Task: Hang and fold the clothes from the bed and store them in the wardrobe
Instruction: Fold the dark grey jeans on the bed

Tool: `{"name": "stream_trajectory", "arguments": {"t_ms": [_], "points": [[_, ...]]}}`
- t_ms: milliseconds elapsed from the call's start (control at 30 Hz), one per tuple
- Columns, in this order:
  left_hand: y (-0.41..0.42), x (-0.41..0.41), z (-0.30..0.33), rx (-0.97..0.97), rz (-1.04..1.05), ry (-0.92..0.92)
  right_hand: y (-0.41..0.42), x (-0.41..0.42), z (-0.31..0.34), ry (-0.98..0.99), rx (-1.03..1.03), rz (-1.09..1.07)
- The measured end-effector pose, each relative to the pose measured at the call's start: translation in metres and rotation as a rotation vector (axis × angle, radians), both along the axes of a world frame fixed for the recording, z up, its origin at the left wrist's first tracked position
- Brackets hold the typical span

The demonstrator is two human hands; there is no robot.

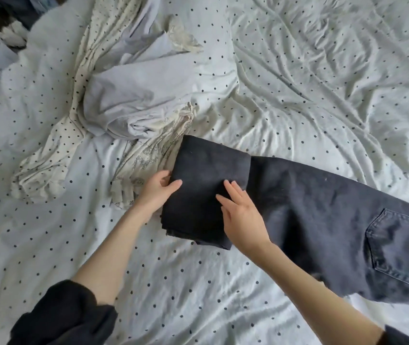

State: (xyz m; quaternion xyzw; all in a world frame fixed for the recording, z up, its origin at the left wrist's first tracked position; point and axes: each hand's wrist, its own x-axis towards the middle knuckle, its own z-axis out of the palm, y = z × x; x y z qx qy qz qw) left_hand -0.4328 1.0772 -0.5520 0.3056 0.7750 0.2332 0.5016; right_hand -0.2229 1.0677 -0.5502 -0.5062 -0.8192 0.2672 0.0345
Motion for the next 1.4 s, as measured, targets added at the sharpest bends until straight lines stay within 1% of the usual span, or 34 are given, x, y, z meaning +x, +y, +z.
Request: {"name": "stream_trajectory", "arguments": {"t_ms": [33, 100, 133, 200, 300, 333, 400, 500, 533, 600, 633, 667, 700, 733, 767, 800, 833, 867, 900, 933, 967, 1033, 1067, 1167, 1233, 1300, 1333, 1367, 1400], "points": [[0.002, -0.004, 0.003, -0.064, -0.015, -0.042, -0.001, 0.002, 0.005, 0.081, -0.085, -0.095], [0.003, -0.007, 0.014, -0.123, -0.063, -0.034, 0.006, 0.008, 0.018, 0.219, -0.291, -0.302], [0.003, -0.006, 0.021, -0.113, -0.077, -0.028, 0.011, 0.012, 0.023, 0.274, -0.389, -0.388], [0.004, 0.001, 0.044, -0.041, -0.108, -0.071, 0.018, 0.02, 0.039, 0.357, -0.517, -0.505], [0.005, 0.025, 0.084, 0.052, -0.157, -0.143, 0.026, 0.032, 0.058, 0.553, -0.758, -0.608], [0.005, 0.035, 0.094, 0.076, -0.195, -0.141, 0.028, 0.036, 0.063, 0.626, -0.855, -0.644], [0.007, 0.064, 0.115, 0.115, -0.296, -0.123, 0.03, 0.052, 0.074, 0.763, -0.984, -0.706], [0.014, 0.12, 0.127, 0.171, -0.461, -0.062, 0.033, 0.092, 0.087, 0.94, -1.027, -0.844], [0.015, 0.14, 0.126, 0.175, -0.529, -0.029, 0.033, 0.107, 0.09, 0.977, -1.024, -0.885], [0.015, 0.181, 0.116, 0.146, -0.654, -0.05, 0.034, 0.133, 0.094, 1.011, -0.999, -0.988], [0.013, 0.196, 0.109, 0.12, -0.68, -0.106, 0.034, 0.141, 0.095, 0.987, -0.969, -1.039], [0.011, 0.212, 0.1, 0.083, -0.674, -0.177, 0.033, 0.152, 0.093, 0.924, -0.918, -1.077], [0.01, 0.22, 0.09, 0.077, -0.655, -0.206, 0.032, 0.159, 0.089, 0.817, -0.835, -1.089], [0.009, 0.223, 0.082, 0.116, -0.633, -0.176, 0.028, 0.164, 0.083, 0.707, -0.719, -1.091], [0.008, 0.219, 0.075, 0.188, -0.578, -0.089, 0.023, 0.166, 0.077, 0.594, -0.558, -1.088], [0.008, 0.212, 0.067, 0.262, -0.479, 0.01, 0.016, 0.166, 0.073, 0.477, -0.372, -1.045], [0.008, 0.203, 0.061, 0.312, -0.367, 0.096, 0.009, 0.162, 0.073, 0.378, -0.169, -0.937], [0.009, 0.193, 0.054, 0.331, -0.273, 0.157, 0.002, 0.155, 0.072, 0.31, 0.019, -0.783], [0.009, 0.184, 0.05, 0.307, -0.206, 0.178, -0.003, 0.147, 0.069, 0.255, 0.163, -0.625], [0.009, 0.176, 0.045, 0.232, -0.169, 0.149, -0.008, 0.139, 0.061, 0.203, 0.263, -0.503], [0.009, 0.172, 0.042, 0.143, -0.146, 0.068, -0.009, 0.132, 0.052, 0.149, 0.308, -0.425], [0.01, 0.17, 0.037, 0.026, -0.116, -0.125, -0.007, 0.127, 0.035, 0.035, 0.253, -0.384], [0.01, 0.17, 0.033, 0.019, -0.102, -0.174, -0.006, 0.128, 0.024, -0.017, 0.212, -0.391], [0.014, 0.166, 0.027, 0.006, -0.088, -0.264, -0.007, 0.142, -0.009, -0.128, 0.071, -0.394], [0.017, 0.167, 0.026, -0.05, -0.175, -0.316, -0.007, 0.148, -0.02, -0.151, 0.01, -0.388], [0.02, 0.171, 0.027, -0.067, -0.231, -0.296, -0.007, 0.147, -0.016, -0.144, -0.017, -0.377], [0.021, 0.174, 0.029, -0.05, -0.246, -0.274, -0.008, 0.145, -0.012, -0.109, -0.044, -0.396], [0.022, 0.178, 0.031, -0.022, -0.269, -0.248, -0.009, 0.143, -0.008, -0.034, -0.084, -0.43], [0.023, 0.181, 0.036, 0.011, -0.301, -0.231, -0.01, 0.14, 0.0, 0.094, -0.165, -0.501]]}}
